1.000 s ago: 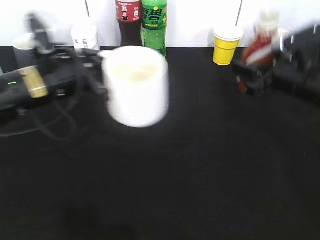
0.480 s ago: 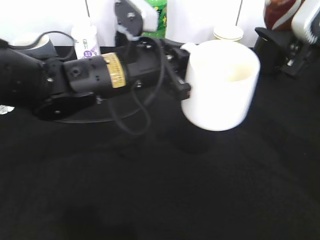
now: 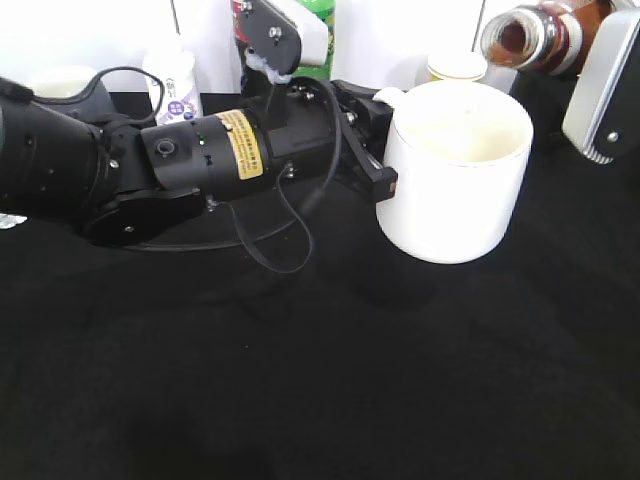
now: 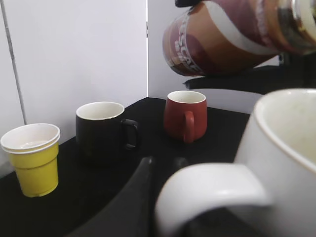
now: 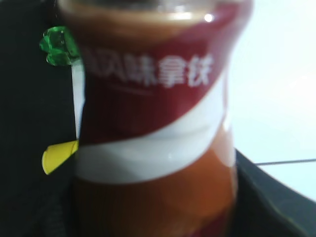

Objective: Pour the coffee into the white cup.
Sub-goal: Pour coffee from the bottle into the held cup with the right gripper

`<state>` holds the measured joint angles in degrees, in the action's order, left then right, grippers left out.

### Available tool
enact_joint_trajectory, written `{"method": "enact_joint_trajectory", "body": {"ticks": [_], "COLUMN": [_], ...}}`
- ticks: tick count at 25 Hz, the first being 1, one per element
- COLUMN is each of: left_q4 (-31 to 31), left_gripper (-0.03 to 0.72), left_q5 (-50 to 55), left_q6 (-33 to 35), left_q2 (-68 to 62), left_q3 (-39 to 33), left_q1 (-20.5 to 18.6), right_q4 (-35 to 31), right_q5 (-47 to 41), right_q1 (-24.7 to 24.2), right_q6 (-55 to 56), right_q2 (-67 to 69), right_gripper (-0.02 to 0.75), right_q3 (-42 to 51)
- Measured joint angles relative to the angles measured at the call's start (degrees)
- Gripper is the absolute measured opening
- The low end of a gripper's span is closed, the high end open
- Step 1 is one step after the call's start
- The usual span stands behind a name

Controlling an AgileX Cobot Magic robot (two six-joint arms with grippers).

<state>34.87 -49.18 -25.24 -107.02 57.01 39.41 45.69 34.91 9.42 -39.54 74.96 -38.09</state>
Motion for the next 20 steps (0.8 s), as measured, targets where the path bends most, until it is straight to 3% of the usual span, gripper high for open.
{"method": "enact_joint_trajectory", "body": {"ticks": [20], "left_q4": [0.8], "left_gripper": [0.074], "left_q5": [0.3], "left_q6": [-0.8], "left_q2": [0.0], "left_q3": [0.0], "left_q1": [0.0], "right_q4": [0.0], "right_q5": [0.1], "right_q1": [0.0], "right_q6": [-6.5], "right_q2": [0.0], "right_gripper": [0.518], "right_q3": [0.0]}}
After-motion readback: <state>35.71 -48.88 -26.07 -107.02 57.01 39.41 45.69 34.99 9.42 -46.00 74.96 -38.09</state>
